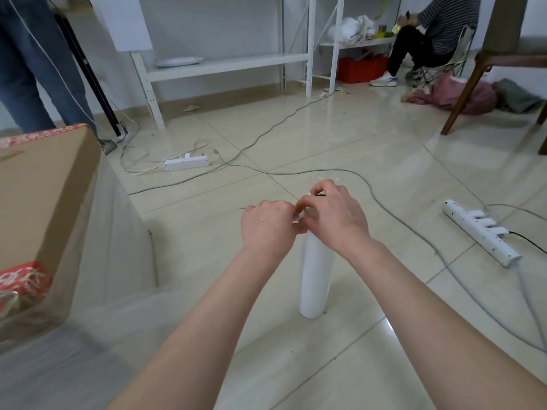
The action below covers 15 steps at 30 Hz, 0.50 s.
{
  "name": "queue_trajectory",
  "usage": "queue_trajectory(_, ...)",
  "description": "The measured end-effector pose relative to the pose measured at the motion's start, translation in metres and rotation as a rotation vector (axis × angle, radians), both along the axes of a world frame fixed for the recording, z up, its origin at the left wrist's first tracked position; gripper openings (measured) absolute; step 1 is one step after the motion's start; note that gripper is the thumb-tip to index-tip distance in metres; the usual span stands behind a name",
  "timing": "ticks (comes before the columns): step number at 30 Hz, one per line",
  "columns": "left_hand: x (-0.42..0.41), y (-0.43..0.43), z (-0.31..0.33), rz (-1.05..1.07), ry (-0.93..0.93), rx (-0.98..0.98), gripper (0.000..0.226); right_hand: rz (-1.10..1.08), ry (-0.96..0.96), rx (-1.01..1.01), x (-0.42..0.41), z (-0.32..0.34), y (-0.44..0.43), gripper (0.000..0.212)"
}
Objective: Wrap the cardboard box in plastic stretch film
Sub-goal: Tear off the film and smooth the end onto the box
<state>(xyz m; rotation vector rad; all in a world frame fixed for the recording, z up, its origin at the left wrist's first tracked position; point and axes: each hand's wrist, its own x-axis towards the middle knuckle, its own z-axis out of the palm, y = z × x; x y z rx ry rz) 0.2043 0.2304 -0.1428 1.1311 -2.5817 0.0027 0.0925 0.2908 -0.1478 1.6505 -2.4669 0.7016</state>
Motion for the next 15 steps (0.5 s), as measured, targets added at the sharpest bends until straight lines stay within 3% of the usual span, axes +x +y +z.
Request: queue_trajectory(15,0.009,0.0,0.003,-0.014,0.117,0.047,0.021,0.055,-0.043,-0.006,0.0,0.009,0.001,0.005)
